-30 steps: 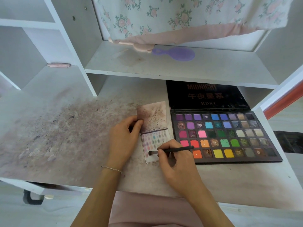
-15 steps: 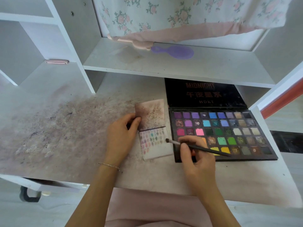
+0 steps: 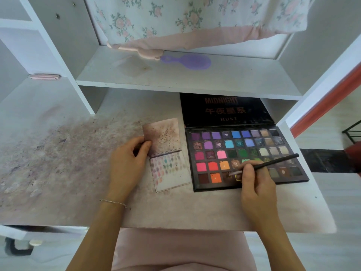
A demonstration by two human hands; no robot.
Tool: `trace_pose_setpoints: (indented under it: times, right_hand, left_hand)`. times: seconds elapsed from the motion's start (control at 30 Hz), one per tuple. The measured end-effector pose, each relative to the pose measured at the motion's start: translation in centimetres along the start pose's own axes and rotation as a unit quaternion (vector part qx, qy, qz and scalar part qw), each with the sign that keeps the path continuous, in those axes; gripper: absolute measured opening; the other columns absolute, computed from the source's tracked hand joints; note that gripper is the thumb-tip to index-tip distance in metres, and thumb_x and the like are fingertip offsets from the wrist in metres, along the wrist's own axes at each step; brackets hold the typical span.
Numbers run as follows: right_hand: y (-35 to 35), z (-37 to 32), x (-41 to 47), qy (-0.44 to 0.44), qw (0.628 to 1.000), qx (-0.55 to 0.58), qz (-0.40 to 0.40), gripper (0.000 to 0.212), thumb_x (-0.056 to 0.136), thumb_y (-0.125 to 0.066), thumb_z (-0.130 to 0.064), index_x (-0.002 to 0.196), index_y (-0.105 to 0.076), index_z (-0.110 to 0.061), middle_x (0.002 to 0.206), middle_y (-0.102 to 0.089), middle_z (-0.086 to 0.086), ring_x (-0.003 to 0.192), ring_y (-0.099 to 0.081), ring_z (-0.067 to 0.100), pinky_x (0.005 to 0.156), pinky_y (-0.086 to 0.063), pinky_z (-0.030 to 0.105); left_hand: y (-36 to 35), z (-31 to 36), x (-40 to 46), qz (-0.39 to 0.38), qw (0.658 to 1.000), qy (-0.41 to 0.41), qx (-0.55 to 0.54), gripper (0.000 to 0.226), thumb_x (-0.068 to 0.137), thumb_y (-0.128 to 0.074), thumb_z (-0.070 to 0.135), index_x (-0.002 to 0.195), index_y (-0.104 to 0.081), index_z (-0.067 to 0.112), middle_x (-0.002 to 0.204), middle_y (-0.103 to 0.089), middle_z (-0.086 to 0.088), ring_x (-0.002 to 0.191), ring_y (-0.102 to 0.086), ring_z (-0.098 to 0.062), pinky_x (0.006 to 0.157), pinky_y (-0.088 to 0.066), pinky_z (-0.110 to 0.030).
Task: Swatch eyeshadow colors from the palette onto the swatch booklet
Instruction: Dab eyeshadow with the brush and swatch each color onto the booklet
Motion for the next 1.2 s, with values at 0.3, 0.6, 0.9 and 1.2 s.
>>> trace_pose_setpoints:
  times: [0.3,0.6,0.9,1.2]
  right_hand:
    - [-0.2,0.1,-0.1,-0.017,1.000,-0.011,-0.017,0.018,0.082,-0.040,-0.023,0.068,-0.047,-0.032,0.063,-0.054,-0.011,0.067,-0.055,-0.007,0.055,-0.040,0.004]
    - [-0.2,-0.1,0.0,-0.010,1.000,-0.015,-0.009,0.022,0.085,-0.044,-0.017,0.071,-0.047,-0.034,0.066,-0.054,-0.011,0.070,-0.055,-0.010,0.056,-0.039,0.001]
    - [0.1,-0.2,-0.1,-0.015,0.999,-0.028,0.004,0.031,0.090,-0.048,-0.009,0.073,-0.048,-0.034,0.067,-0.055,-0.011,0.072,-0.055,-0.010,0.056,-0.040,0.001]
    - [-2.0,-1.7,-0.2,-0.013,0.996,0.092,-0.016,0.028,0.090,-0.051,-0.009,0.083,-0.052,-0.036,0.073,-0.061,-0.011,0.070,-0.060,0.002,0.057,-0.048,0.011]
  left_hand:
    - [0.1,0.0,-0.1,0.007,1.000,0.007,-0.003,0.015,0.088,-0.057,0.019,0.095,-0.069,0.014,0.078,-0.064,0.007,0.070,-0.054,0.004,0.064,-0.038,-0.010]
    - [0.2,0.1,-0.1,0.008,1.000,0.001,-0.003,0.014,0.088,-0.057,0.018,0.093,-0.069,0.014,0.076,-0.064,0.007,0.070,-0.054,0.004,0.064,-0.039,-0.013]
    - [0.1,0.0,-0.1,0.002,1.000,0.007,-0.012,0.015,0.088,-0.057,0.019,0.095,-0.069,0.014,0.080,-0.066,0.005,0.072,-0.056,-0.002,0.066,-0.040,-0.014]
    - [0.2,0.2,0.0,0.004,1.000,-0.001,-0.007,0.013,0.088,-0.057,0.017,0.092,-0.069,0.013,0.075,-0.063,0.008,0.069,-0.055,0.000,0.063,-0.038,-0.007]
Point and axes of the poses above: each hand's wrist, its own x-axis towards the middle knuckle, its own y-axis out of the back of the hand, z = x × y, the point moved 7 cm from there along x, towards the middle knuckle
